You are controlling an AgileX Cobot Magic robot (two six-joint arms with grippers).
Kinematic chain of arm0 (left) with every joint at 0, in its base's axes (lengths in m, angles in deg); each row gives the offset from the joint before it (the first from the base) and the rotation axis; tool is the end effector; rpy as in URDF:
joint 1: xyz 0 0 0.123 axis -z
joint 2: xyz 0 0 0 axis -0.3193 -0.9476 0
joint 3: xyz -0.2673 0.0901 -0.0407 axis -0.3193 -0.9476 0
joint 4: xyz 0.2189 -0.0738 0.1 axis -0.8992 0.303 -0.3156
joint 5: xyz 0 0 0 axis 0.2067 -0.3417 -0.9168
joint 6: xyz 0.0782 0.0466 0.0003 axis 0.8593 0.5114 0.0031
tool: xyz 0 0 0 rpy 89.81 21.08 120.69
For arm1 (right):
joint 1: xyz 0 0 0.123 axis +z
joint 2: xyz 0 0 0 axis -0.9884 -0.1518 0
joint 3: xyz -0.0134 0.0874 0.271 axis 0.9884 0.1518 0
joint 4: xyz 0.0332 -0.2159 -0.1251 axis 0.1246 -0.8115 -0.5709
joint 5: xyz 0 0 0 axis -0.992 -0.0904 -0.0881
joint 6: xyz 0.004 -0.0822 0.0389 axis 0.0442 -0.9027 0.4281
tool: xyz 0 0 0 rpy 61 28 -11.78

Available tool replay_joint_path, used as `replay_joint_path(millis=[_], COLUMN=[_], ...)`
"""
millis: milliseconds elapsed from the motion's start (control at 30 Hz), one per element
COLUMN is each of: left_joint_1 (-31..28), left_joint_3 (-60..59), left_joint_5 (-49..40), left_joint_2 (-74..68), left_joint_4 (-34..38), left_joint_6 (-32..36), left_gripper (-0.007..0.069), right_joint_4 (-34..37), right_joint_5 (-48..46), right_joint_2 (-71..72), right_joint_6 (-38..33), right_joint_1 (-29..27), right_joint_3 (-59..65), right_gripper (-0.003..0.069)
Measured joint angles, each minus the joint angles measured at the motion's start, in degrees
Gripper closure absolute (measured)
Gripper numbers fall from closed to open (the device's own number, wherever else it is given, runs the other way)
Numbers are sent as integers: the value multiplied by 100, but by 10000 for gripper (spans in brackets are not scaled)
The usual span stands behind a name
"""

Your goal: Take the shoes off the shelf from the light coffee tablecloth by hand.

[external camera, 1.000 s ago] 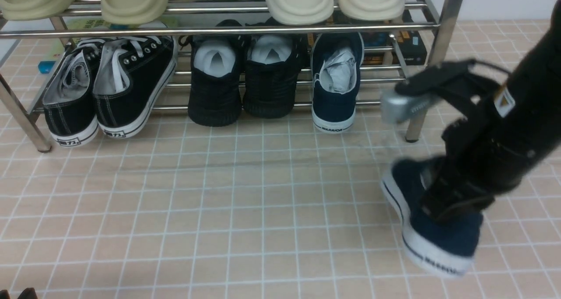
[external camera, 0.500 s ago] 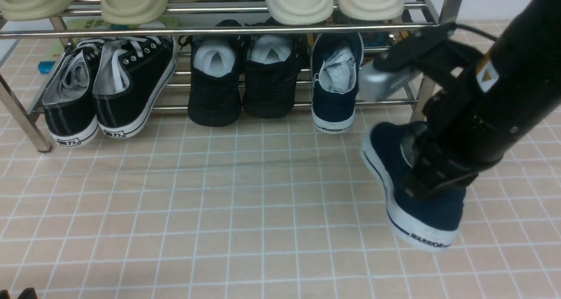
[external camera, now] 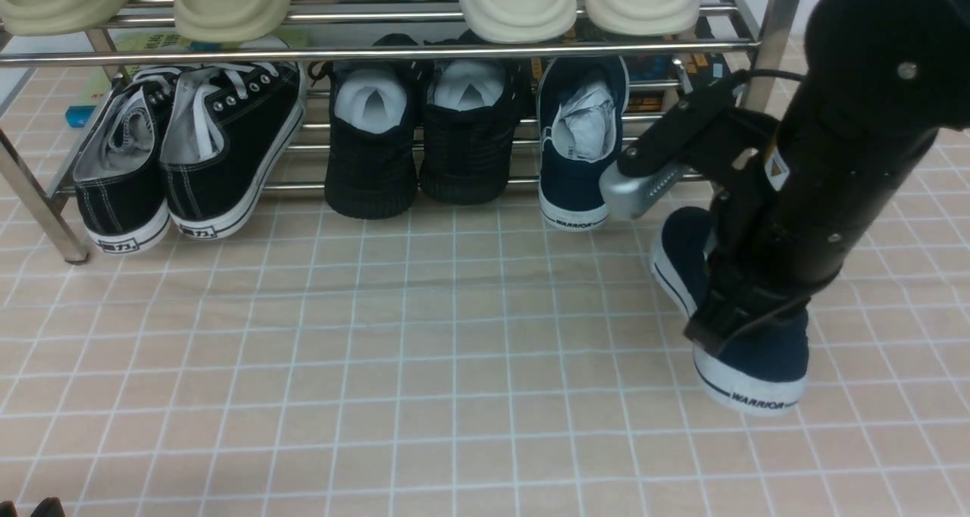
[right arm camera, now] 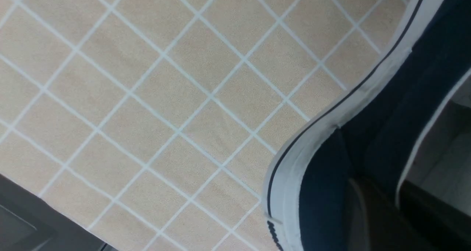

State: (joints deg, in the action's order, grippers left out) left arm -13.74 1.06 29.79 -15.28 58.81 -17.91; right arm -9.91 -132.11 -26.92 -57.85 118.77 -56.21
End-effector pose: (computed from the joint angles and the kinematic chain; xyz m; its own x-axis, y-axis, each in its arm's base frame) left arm 0.0528 0.0051 0.1718 -0.2914 0.0191 -0.9564 -0.0169 0.9995 0.0251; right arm 0.2539 0.1877 0.3138 -0.7079 -0.6730 -0.2145 -0.6733 0.7347 -0.0832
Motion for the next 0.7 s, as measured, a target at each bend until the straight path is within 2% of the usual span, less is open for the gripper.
replay_joint_path(millis=[567, 700], left_joint_1=[0, 0], left_joint_3=[0, 0], left_joint_5=[0, 0], left_joint_2=[0, 0], left_joint_4=[0, 0], left_joint_6=[0, 0], left_gripper=[384, 384], right_joint_4=[180, 283], right_joint_5=[40, 70], right_joint_2=[-652, -673], right_joint_6=[-48, -48], right_joint_1=[0, 0], right_joint_3=[0, 0], right_gripper=[601, 559])
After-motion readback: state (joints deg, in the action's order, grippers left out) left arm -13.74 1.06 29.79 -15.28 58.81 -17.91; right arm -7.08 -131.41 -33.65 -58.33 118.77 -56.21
